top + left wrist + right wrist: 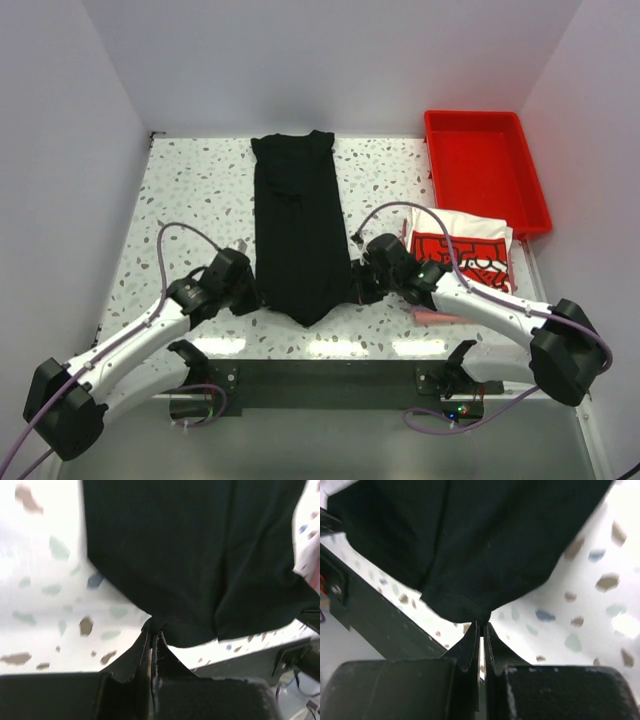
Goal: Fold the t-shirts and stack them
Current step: Fold the tshirt
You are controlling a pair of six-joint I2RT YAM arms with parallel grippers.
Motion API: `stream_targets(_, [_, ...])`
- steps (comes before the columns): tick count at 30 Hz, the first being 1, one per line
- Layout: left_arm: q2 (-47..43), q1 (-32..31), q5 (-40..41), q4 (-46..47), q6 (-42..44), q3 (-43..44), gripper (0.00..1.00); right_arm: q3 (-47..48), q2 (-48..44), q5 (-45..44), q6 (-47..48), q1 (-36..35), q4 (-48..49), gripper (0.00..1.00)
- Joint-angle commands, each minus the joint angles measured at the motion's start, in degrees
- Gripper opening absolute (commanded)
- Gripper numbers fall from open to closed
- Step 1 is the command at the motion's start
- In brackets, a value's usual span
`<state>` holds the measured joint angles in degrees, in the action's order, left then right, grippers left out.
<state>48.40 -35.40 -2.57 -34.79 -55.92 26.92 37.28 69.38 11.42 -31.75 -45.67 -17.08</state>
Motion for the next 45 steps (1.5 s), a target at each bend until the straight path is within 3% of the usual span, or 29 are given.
stream_targets(1, [5.9, 0.2, 6.9, 4.0, 3.4, 8.0, 0.00, 7.4, 2.3, -6.0, 3.0, 1.6, 0.3, 0.00])
stream_targets(5, [14.6, 2.5, 8.0, 7.4, 6.6, 15.5, 0.00, 15.4, 7.0, -7.6, 5.6, 4.2, 0.2, 0.00])
stream_targets(10, [21.1, 12.9, 4.3, 15.1, 11.2, 20.2, 0.00, 22.8, 13.7, -5.6, 6.2, 8.5, 2.7, 0.00])
stream_targets(12, [24.0, 14.2, 4.1, 17.1, 12.5, 23.0, 0.00, 26.6, 16.9, -5.9, 6.3, 10.2, 2.8, 0.00])
stream_targets(26, [45.0, 19.8, 4.2, 18.8, 19.9, 42.1, 0.00, 45.8, 34.2, -0.3, 10.7, 17.7, 1.6, 0.00])
stream_targets(34, [49.1, 22.6, 4.1, 20.4, 20.5, 45.4, 0.00, 53.6, 41.7, -0.2, 13.3, 19.0, 1.1, 0.00])
stream_targets(45, [57.0, 23.5, 2.8, 19.6, 22.2, 50.2, 0.00, 56.9, 47.8, 0.8, 12.8, 20.4, 1.3, 0.00])
